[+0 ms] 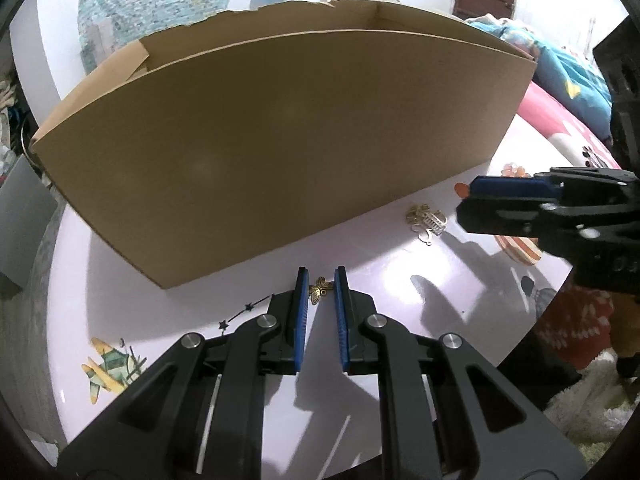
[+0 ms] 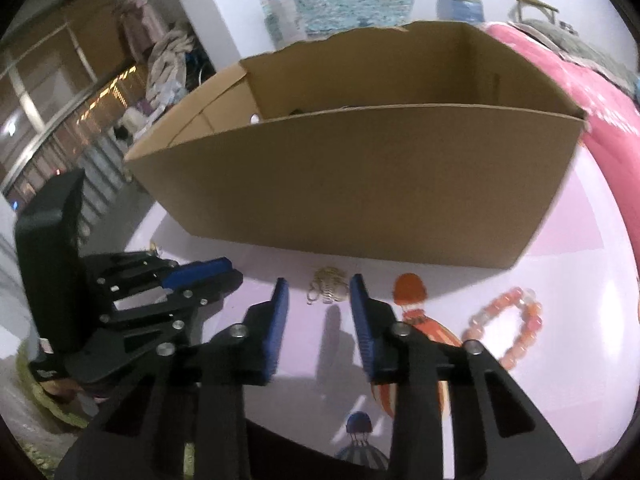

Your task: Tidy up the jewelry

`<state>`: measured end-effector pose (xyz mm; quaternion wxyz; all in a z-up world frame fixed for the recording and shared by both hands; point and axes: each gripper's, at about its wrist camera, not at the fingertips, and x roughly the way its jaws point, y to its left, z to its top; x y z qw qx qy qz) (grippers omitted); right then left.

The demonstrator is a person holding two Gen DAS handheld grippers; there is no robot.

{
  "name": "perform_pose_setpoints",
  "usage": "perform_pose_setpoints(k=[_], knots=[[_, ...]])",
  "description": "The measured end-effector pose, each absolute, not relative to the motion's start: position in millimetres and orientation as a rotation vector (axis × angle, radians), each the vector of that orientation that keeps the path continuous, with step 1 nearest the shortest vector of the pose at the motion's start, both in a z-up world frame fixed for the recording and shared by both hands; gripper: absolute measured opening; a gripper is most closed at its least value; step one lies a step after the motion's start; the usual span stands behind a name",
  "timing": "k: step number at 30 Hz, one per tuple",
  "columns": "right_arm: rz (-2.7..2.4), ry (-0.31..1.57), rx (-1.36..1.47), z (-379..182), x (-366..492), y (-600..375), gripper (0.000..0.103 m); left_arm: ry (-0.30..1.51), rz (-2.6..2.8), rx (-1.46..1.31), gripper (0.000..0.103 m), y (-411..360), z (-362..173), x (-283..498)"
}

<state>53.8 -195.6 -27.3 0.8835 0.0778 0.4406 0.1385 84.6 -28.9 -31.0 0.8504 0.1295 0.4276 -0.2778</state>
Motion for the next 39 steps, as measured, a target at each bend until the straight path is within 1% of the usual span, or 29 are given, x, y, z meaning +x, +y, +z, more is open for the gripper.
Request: perform_pose_setpoints(k=[3,6,13,15,19,22,26,32,39], knots=[[0.264,0.934,0.139,-31.0,60.3,-190.5,0.017,0.899,-0.589,0.272,0.012,-27.1,-31.4,84.8],[0.258,0.948,0.104,-34.4,65.1,-186.6,0.015,0.897,-0.594,0.274,0.012,-29.1,-31.8,85.1],[0.25,0.98,0.027,-39.7,69.8,-178.5,0.014,0.896,-0.604,0.26,0.012,-26.5,-32.1,86.0],[0.241,0.99,0.015,-42.1,70.0,-176.9,0.012,0.896,-0.606,0.257,0.012,-25.7,-32.2,86.5],[0.231,0.994,0.007,-40.9,69.4,-176.3,0.01,0.894,-0.612,0.253,0.012,-24.5,-32.9,86.6],[0.216,0.996,-0.021,-39.2,70.2,-170.1,0.006,0.893,-0.616,0.244,0.012,-22.6,-33.3,86.0],[0.22,0.994,0.015,-39.8,70.4,-175.9,0.004,0.893,-0.614,0.25,0.012,-22.5,-32.7,86.4],[0.229,0.984,0.079,-40.5,66.2,-186.8,0.003,0.896,-0.613,0.234,0.012,-20.4,-32.2,87.9],[0.237,0.934,0.116,-28.6,58.7,-199.0,0.003,0.894,-0.616,0.22,0.012,-17.2,-29.4,89.0]])
